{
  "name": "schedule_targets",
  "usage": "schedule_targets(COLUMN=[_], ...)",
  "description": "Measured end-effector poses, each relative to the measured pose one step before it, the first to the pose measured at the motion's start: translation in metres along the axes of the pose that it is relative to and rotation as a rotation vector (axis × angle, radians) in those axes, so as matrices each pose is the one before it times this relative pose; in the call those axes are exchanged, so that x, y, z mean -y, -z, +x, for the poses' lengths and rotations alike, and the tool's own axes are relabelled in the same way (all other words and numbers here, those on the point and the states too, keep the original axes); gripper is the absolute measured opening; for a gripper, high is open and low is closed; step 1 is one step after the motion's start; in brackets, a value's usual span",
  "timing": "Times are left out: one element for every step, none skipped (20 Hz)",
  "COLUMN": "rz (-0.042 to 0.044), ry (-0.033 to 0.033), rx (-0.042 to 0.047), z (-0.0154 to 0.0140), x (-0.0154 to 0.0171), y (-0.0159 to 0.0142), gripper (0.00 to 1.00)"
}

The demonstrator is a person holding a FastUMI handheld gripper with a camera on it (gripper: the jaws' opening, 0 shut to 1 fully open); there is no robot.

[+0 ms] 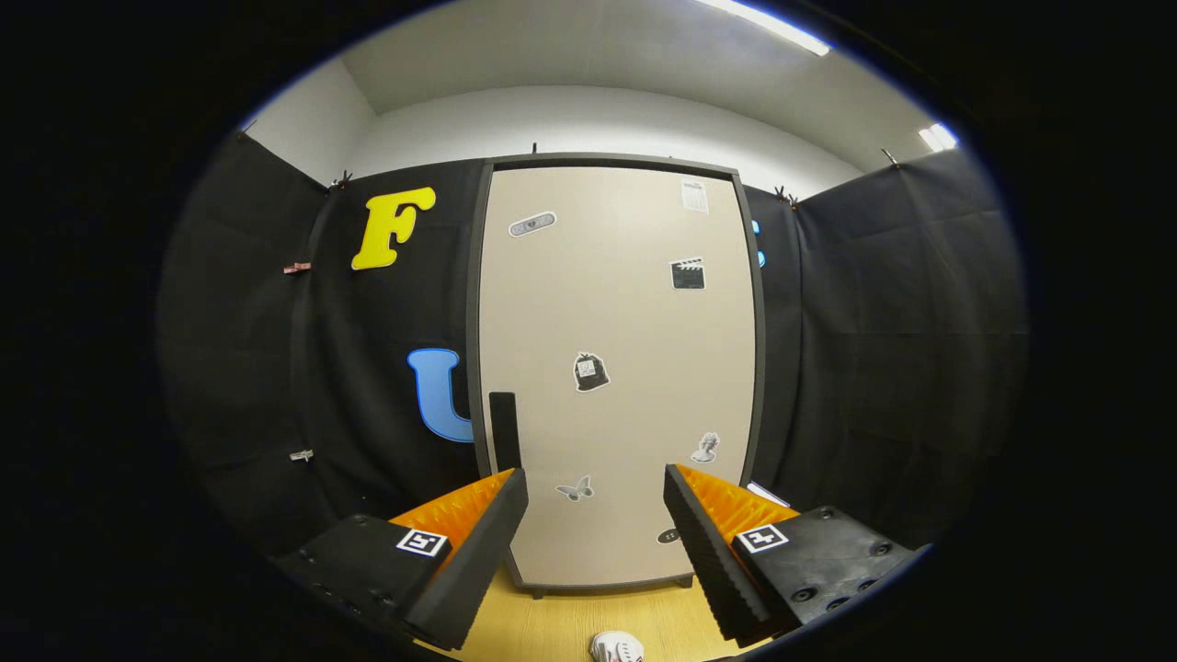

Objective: Open the shoe cabinet door, grab the shoes and put them into the shoe cabinet, then close the shoe cabinet door.

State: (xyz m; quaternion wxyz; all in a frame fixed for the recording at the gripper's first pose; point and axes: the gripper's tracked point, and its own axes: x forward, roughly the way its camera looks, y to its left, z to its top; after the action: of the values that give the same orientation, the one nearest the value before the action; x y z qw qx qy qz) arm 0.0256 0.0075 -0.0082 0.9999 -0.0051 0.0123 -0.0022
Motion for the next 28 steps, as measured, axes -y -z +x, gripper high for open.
schedule_targets(rz=[0.0013,0.00168,-0.00014,-0.00096,-0.00102,-0.00087,0.00106,0.00062,0.00007,0.0013,0.00076,0.00092,-0.0006,0.0006,0.0046,0.00559,0.00332,0.00056,-0.00086,-0.0008,0.00005,-0.00044,-0.0021,-0.00438,-0.00273,-0.00017,-0.00067,0.0006], ry=[-0.00143,-0.00266,-0.00149,-0.0026,-0.0023,-0.00236,-0.00299,-0.00203,-0.00323,-0.00272,-0.00393,-0.00278,-0.00201,-0.00139,-0.00584,-0.00528,-0.00292,-0.0006,0.00275,0.00323,0.00375,0.00389,0.00639,0.007,0.00639,0.00248,0.00317,0.00375], rx=[-0.00187,-0.00169,-0.00263,-0.00228,-0.00342,-0.00333,-0.00279,-0.00179,-0.00055,-0.00251,-0.00191,-0.00462,-0.00406,-0.00082,-0.00157,-0.0011,-0.00342,-0.00434,-0.00382,-0.00273,-0.00185,-0.00112,-0.0023,-0.00437,-0.00371,-0.00393,-0.00287,-0.00311], z=[0.00236,0.0025,0.00292,0.00332,0.00342,0.00349,0.00403,0.00423,0.00421,0.00447,0.00461,0.00479,0.00488,0.00585,0.006,0.00632,0.00682,0.00702,0.00762,0.00755,0.00749,0.00822,0.00763,0.00706,0.00756,0.00636,0.00676,0.00597], x=[-0.00148,-0.00242,-0.00213,-0.00315,-0.0034,-0.00332,-0.0035,-0.00377,-0.00357,-0.00361,-0.00412,-0.00387,-0.00372,-0.00317,-0.00451,-0.00479,-0.00445,-0.00348,-0.00258,-0.00274,-0.00204,-0.00202,-0.00112,-0.00066,-0.00106,-0.00154,-0.00081,-0.00063], y=[0.00129,0.00066,0.00119,0.00178,0.00132,0.00144,0.0012,0.00117,0.00123,0.00159,0.00176,0.00202,0.00217,0.00096,0.00113,0.00169,0.00264,0.00292,0.00245,0.00246,0.00274,0.00195,0.00293,0.00244,0.00236,0.00196,0.00175,0.0015], gripper=[0.98,0.98,0.98,0.98,0.98,0.98,0.98,0.98,0.98,0.98,0.98,0.98,0.98,0.98,0.98,0.98,0.98,0.98,0.98,0.98,0.98,0.98,0.98,0.98,0.98,0.98,0.98,0.98])
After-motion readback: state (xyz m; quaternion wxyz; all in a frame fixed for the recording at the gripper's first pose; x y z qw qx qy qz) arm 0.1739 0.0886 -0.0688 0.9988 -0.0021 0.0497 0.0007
